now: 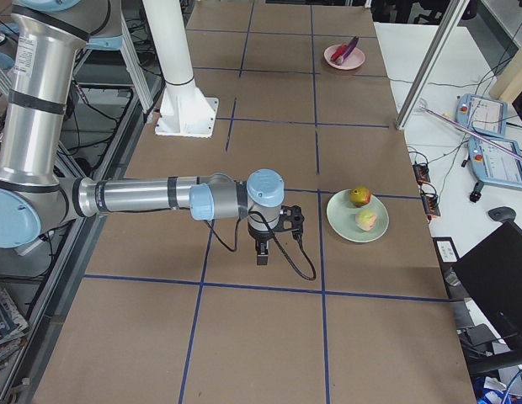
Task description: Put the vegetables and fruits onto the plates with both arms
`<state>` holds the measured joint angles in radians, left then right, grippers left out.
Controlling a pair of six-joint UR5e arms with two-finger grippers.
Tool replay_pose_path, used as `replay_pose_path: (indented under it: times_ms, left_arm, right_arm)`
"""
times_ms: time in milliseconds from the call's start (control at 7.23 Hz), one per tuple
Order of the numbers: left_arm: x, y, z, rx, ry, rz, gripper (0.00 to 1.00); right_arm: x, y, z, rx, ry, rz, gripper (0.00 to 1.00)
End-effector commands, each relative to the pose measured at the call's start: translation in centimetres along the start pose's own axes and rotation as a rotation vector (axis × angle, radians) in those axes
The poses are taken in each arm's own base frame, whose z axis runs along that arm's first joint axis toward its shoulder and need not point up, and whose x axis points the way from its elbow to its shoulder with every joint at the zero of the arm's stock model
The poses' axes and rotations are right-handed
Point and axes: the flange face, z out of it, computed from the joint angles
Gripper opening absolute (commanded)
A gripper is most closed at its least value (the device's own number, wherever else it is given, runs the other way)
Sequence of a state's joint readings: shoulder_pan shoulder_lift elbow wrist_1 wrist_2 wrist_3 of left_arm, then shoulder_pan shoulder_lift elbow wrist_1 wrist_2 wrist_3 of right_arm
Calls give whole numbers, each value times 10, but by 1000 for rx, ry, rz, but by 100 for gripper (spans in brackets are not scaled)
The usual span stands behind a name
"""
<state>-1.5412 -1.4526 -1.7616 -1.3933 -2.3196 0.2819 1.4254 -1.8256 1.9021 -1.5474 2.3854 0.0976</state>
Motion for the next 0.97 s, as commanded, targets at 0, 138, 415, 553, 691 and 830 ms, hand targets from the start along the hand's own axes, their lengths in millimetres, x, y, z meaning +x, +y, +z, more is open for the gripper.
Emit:
replay_pose_path:
  times_ms: [0,138,415,553,691,830]
  left_arm:
    - [-2,1,1,-8,-17,-2,100]
    - [-2,0,1,-7,-18,1,100]
    - [4,-2,-6,8,-19,15,100]
    - [4,-1,-6,11,-18,19,100]
    - [5,-3,-7,17,-20,25,100]
    - [8,-4,-11,25,-22,35,100]
  right_arm:
    - [1,0,1,-9,1,4,100]
    - [1,0,-2,-3,1,1,100]
    - [2,-2,-4,4,2,2,100]
    - [2,-2,-5,6,2,3,100]
    - [2,-2,-4,3,2,3,100]
    - [1,-2,-5,5,2,1,100]
